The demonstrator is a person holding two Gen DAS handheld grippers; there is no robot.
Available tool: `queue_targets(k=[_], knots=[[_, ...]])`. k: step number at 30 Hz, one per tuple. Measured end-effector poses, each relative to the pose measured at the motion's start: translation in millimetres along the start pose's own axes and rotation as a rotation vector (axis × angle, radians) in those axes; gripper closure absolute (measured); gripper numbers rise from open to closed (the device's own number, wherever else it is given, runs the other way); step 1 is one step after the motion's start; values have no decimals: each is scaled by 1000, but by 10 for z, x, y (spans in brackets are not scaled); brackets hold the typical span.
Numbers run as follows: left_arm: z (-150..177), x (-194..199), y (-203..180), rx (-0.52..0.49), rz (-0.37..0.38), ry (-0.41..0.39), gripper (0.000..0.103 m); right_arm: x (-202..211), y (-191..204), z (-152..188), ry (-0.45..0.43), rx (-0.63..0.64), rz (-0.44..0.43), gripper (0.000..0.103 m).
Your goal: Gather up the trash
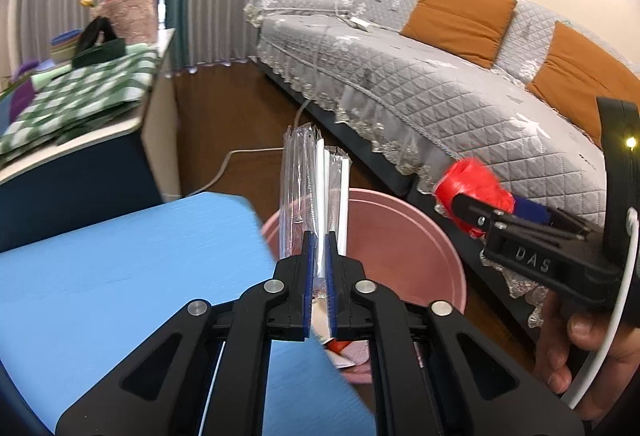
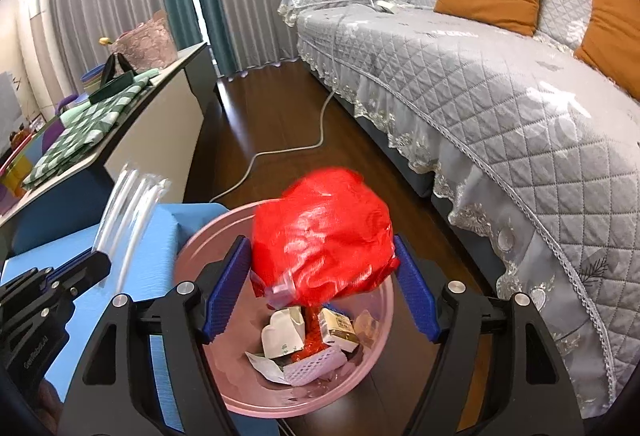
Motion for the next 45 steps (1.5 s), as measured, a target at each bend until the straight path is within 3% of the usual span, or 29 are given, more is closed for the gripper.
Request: queue_targets(k=[1, 2, 11, 15, 22, 26, 33, 39, 45], knots=[[-8, -27, -11, 1, 5, 3, 73, -15, -32, 6, 7, -8, 0, 24], [-11, -37, -14, 3, 2, -1, 70, -21, -47, 12, 9, -13, -5, 22], [15, 3, 17, 2, 0, -1, 68, -42, -39, 31, 24, -15, -15, 17], [37, 191, 108, 4, -16, -18, 52, 67, 71, -26, 8, -11, -27, 17], [76, 645, 439, 58, -55, -65, 35, 462, 469, -115, -37, 48, -53, 12], [129, 918, 646, 114, -86, -89, 32, 792, 687, -177, -79, 66, -69, 6], [201, 1508, 920, 160, -141, -155, 16, 1410, 1176, -235, -155, 110, -116, 5], [279, 1916, 1095, 158, -192, -182, 16, 1760, 1526, -109, -186, 186, -107, 5], [480, 2352, 1403, 224, -265, -194, 15, 1884, 1808, 196, -147, 211, -146, 5]])
Point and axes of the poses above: each gripper's, at about its wrist camera, not at the fingertips, and x roughly against the way its jaws point, y to its left, z to its underside, the point moved 2 cm from there along -x, roughly the way its jaws point, and after that the axes turned 8 degrees about -z, right-handed, at the moved point
